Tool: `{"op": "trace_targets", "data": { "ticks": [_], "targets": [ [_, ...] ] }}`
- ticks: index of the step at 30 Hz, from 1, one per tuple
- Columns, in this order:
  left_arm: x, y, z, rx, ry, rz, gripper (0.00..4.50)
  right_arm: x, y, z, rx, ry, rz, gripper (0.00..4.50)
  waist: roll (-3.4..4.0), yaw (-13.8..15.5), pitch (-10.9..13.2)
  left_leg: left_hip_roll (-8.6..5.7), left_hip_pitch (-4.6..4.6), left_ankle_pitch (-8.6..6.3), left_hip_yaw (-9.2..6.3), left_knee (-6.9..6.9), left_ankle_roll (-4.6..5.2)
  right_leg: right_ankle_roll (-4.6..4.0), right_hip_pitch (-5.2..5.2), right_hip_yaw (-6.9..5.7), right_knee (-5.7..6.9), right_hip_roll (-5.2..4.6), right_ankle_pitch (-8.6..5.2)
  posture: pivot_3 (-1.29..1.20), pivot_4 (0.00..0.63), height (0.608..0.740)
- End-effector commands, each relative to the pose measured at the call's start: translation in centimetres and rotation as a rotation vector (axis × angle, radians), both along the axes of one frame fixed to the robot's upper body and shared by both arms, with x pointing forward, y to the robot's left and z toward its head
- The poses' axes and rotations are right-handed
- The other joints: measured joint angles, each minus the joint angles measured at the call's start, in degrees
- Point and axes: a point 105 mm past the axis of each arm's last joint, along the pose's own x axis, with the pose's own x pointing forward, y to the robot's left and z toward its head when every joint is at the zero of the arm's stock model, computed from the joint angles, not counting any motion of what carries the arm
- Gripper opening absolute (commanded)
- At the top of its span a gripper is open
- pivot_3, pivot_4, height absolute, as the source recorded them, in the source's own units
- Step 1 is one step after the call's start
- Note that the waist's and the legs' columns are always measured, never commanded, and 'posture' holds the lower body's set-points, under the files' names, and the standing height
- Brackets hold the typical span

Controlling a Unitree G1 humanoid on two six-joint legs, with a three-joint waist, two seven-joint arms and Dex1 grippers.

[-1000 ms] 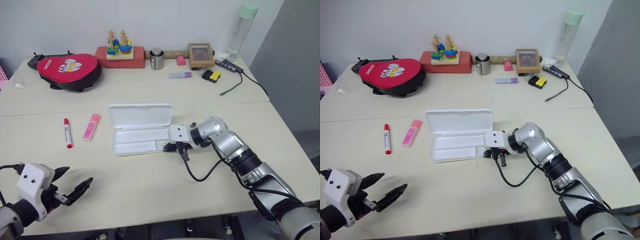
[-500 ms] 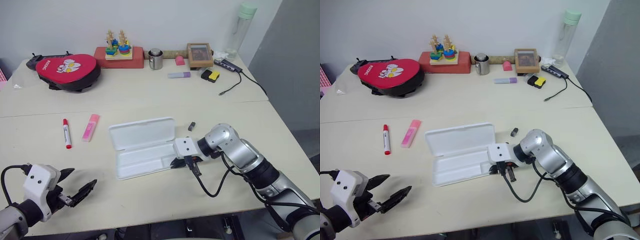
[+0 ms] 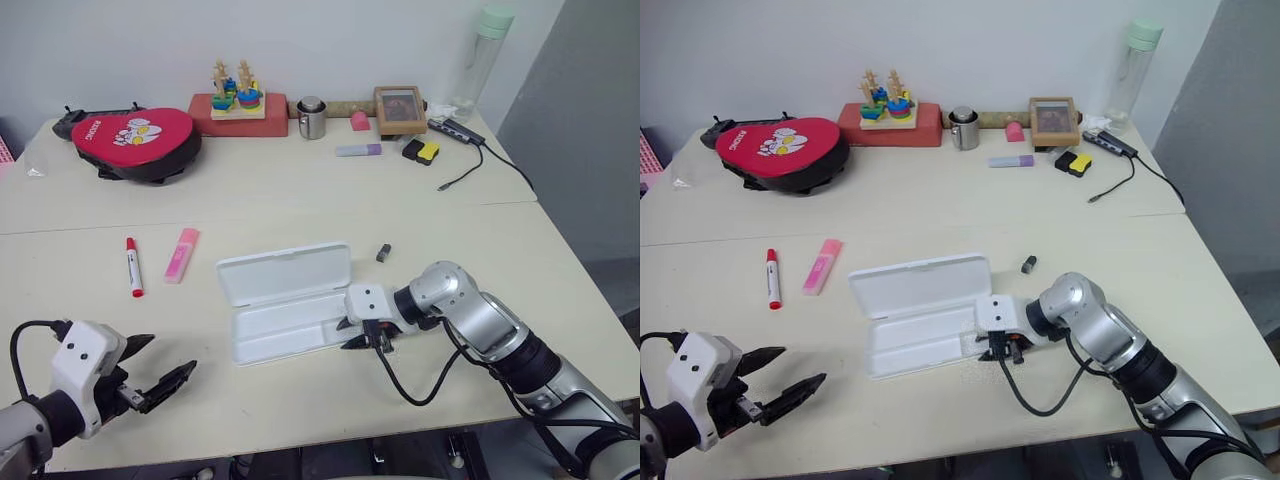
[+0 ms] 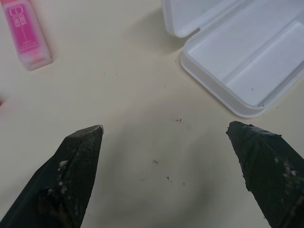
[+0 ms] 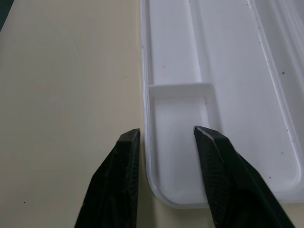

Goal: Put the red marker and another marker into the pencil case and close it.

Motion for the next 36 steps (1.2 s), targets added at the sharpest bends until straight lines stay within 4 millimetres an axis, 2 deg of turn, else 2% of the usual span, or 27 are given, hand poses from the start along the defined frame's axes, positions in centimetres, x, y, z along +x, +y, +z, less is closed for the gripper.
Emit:
{"op": "trace_targets", "data": {
  "ticks": [1, 4, 7, 10, 12, 15, 21, 25, 27, 28, 31, 32, 36],
  "targets": [
    [0.4, -1.0, 1.1, 0.035, -0.037, -0.049, 4.50, 0.3, -1.6, 2.5, 0.045, -0.023, -0.014, 1.88, 0.00, 0.0, 0.0, 0.00, -0.01, 0.00, 0.00, 0.00, 0.00, 0.00, 0.00, 0.00, -0.01, 0.00, 0.00, 0.00, 0.150, 0.740],
    [0.6, -1.0, 1.4, 0.018, -0.053, -0.031, 4.50, -0.2, -2.2, 4.4, 0.132, 0.024, -0.009, 1.88, 0.00, 0.1, 0.0, -0.01, -0.06, 0.00, 0.00, 0.00, 0.00, 0.02, -0.02, 0.00, -0.04, -0.01, 0.01, 0.00, 0.150, 0.740],
    [0.9, -0.1, 1.4, 0.057, -0.080, 0.020, 4.50, -0.1, -2.8, 5.0, 0.178, 0.067, -0.052, 1.88, -0.01, 0.1, 0.0, 0.00, 0.00, 0.00, -0.03, -0.01, 0.00, 0.01, 0.00, -0.02, 0.00, 0.00, 0.01, 0.00, 0.150, 0.740],
    [3.1, 3.4, 2.5, 0.125, -0.187, 0.252, 4.50, -0.7, -3.9, 6.5, 0.226, 0.116, -0.061, 1.88, 0.05, 0.1, 0.0, -0.01, 0.01, 0.00, -0.01, 0.00, 0.00, 0.01, 0.01, 0.00, 0.02, 0.00, 0.01, 0.00, 0.150, 0.740],
    [3.8, 4.7, 3.0, 0.151, -0.229, 0.344, 4.50, -0.7, -3.7, 7.6, 0.278, 0.134, -0.072, 1.88, 0.03, 0.4, 0.0, -0.01, 0.00, 0.01, -0.05, 0.04, 0.01, 0.02, 0.03, -0.02, 0.03, 0.01, 0.02, 0.00, 0.150, 0.740],
    [4.5, 5.7, 3.4, 0.130, -0.257, 0.431, 4.50, 0.0, -3.0, 8.9, 0.343, 0.104, -0.095, 1.88, 0.01, 0.1, 0.0, -0.01, 0.01, 0.01, -0.02, 0.05, 0.01, 0.28, 0.04, 0.01, 0.03, 0.01, 0.18, 0.00, 0.150, 0.740],
    [5.7, 6.4, 3.9, 0.106, -0.281, 0.512, 4.50, 0.6, -2.1, 10.4, 0.422, 0.101, -0.114, 1.88, 0.00, 0.2, 0.0, -0.01, -0.04, 0.01, -0.06, 0.00, 0.01, 0.39, 0.00, -0.03, 0.01, 0.01, 0.24, 0.00, 0.150, 0.740],
    [6.6, 7.2, 3.8, 0.102, -0.269, 0.608, 4.50, 0.7, -2.1, 11.0, 0.448, 0.100, -0.114, 2.55, 0.00, 0.3, 0.0, -0.02, -0.06, 0.00, -0.05, 0.02, 0.01, 0.40, 0.00, -0.02, -0.01, 0.01, 0.25, 0.00, 0.150, 0.740],
    [6.9, 7.2, 3.6, 0.103, -0.255, 0.623, 4.50, 0.8, -2.1, 11.2, 0.450, 0.088, -0.119, 3.16, -0.01, 0.3, 0.0, -0.03, -0.05, 0.01, -0.05, 0.03, 0.01, 0.44, 0.01, -0.01, 0.01, 0.01, 0.27, 0.00, 0.150, 0.740],
    [7.1, 7.3, 3.5, 0.107, -0.253, 0.632, 4.50, 0.8, -2.1, 11.2, 0.450, 0.075, -0.119, 3.24, -0.01, 0.3, 0.0, -0.03, -0.05, 0.01, -0.06, 0.04, 0.01, 0.44, 0.01, -0.01, 0.01, 0.01, 0.27, 0.00, 0.150, 0.740],
    [7.5, 7.2, 3.4, 0.105, -0.247, 0.635, 4.50, 0.9, -2.0, 11.3, 0.455, 0.052, -0.120, 4.13, -0.01, 0.3, 0.0, -0.02, -0.05, 0.01, -0.07, 0.03, 0.01, 0.44, 0.00, -0.02, 0.00, 0.01, 0.27, 0.00, 0.150, 0.740],
    [7.9, 7.3, 3.2, 0.097, -0.240, 0.645, 4.50, 1.2, -1.9, 11.6, 0.485, 0.043, -0.139, 4.29, -0.01, 0.3, 0.0, -0.03, -0.05, 0.01, -0.07, 0.03, 0.01, 0.44, 0.01, -0.02, 0.00, 0.01, 0.27, 0.00, 0.150, 0.740],
    [9.2, 7.6, 2.7, 0.085, -0.216, 0.656, 4.50, 1.6, -1.6, 12.2, 0.554, 0.029, -0.182, 4.29, -0.01, 0.4, 0.0, -0.03, -0.05, 0.01, -0.11, 0.03, 0.01, 0.44, 0.01, -0.05, 0.04, 0.02, 0.28, 0.00, 0.150, 0.740]
  ]
}}
